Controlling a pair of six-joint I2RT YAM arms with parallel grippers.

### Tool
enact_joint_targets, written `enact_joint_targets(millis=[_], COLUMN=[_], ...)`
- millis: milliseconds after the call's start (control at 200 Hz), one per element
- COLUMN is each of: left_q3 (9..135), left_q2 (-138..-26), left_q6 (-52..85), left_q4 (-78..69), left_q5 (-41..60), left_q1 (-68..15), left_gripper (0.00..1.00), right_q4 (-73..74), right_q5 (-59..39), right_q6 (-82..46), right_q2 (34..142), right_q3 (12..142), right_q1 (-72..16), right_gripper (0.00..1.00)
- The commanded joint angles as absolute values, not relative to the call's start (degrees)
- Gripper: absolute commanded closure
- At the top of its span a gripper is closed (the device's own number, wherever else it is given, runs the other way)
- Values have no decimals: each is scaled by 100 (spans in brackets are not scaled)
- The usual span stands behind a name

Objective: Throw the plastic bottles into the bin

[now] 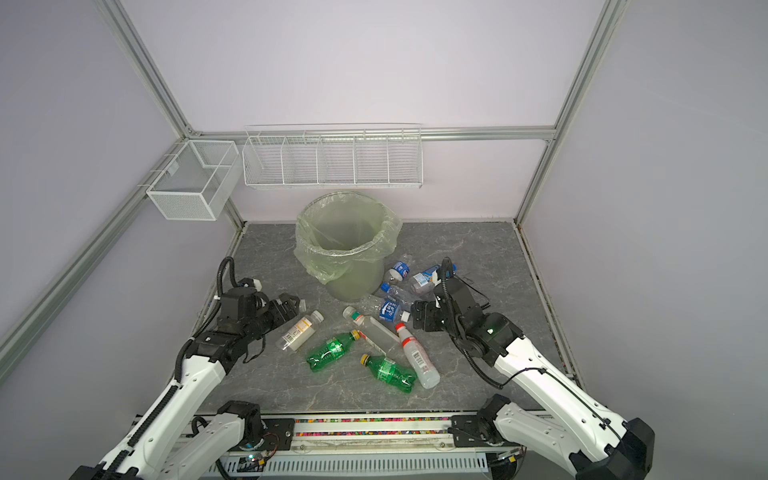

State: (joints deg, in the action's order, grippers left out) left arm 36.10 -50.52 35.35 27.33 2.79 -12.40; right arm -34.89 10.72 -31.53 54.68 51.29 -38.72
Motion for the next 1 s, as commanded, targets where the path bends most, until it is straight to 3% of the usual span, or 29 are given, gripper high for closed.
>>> enact_joint_targets(millis=[0, 180, 325, 805, 995], left_q3=[3648, 3605, 3617, 3446, 3235], left_q2=[-5158, -5228, -5314, -5783, -5835], left_q6=[3537, 3404, 3287, 3162, 3044], left_q4=[3085, 3111, 3242, 3243, 2976], left_q5=[-19, -60, -701, -737, -326], left_q1=[-1263, -1404, -1963, -2006, -2043], left_gripper=[1, 1, 1, 1, 1], right_q4=[-3448, -3437, -3176, -2888, -2872], right_q5=[1190, 1039, 891, 850, 952], right_q6=[-3245, -3191, -3251, -3298, -3305], right_q2=[5398, 5501, 5476, 5474, 5297], right_q3=[4909, 4890, 4830, 4661, 4614], right_q1=[-3858, -3853, -3858, -3858, -3854], right_gripper=[12, 12, 12, 12, 12])
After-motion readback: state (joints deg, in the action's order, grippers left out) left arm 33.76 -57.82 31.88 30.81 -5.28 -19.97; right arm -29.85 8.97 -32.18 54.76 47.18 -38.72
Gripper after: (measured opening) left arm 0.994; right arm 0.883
